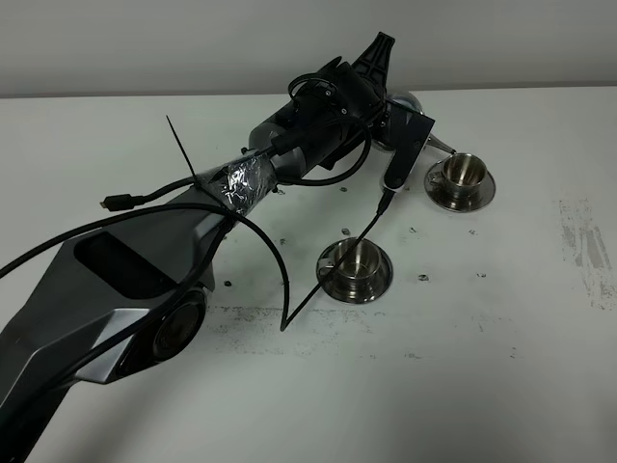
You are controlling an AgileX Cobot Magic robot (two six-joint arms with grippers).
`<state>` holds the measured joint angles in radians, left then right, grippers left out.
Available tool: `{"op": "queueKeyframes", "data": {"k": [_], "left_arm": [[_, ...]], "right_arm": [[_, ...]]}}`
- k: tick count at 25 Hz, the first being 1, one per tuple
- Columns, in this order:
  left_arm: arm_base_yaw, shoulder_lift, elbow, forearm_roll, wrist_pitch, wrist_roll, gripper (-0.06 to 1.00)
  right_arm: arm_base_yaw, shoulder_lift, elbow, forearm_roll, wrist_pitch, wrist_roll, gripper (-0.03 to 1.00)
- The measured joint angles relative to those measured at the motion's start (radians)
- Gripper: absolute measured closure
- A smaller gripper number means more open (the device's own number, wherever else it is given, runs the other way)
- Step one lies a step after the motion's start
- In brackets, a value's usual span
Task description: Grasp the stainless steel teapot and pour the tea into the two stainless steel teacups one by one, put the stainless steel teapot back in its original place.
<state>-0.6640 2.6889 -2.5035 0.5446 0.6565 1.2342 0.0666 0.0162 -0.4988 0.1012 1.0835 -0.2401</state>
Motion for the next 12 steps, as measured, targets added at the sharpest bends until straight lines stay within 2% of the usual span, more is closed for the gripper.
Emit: {"op": "queueKeyframes", "data": {"k": [12], "left_arm": [[0.000, 0.000, 0.000, 0.018, -0.050, 0.066, 0.77]], "right_arm": [[0.000, 0.000, 0.000, 0.000, 0.000, 0.000, 0.54]]}}
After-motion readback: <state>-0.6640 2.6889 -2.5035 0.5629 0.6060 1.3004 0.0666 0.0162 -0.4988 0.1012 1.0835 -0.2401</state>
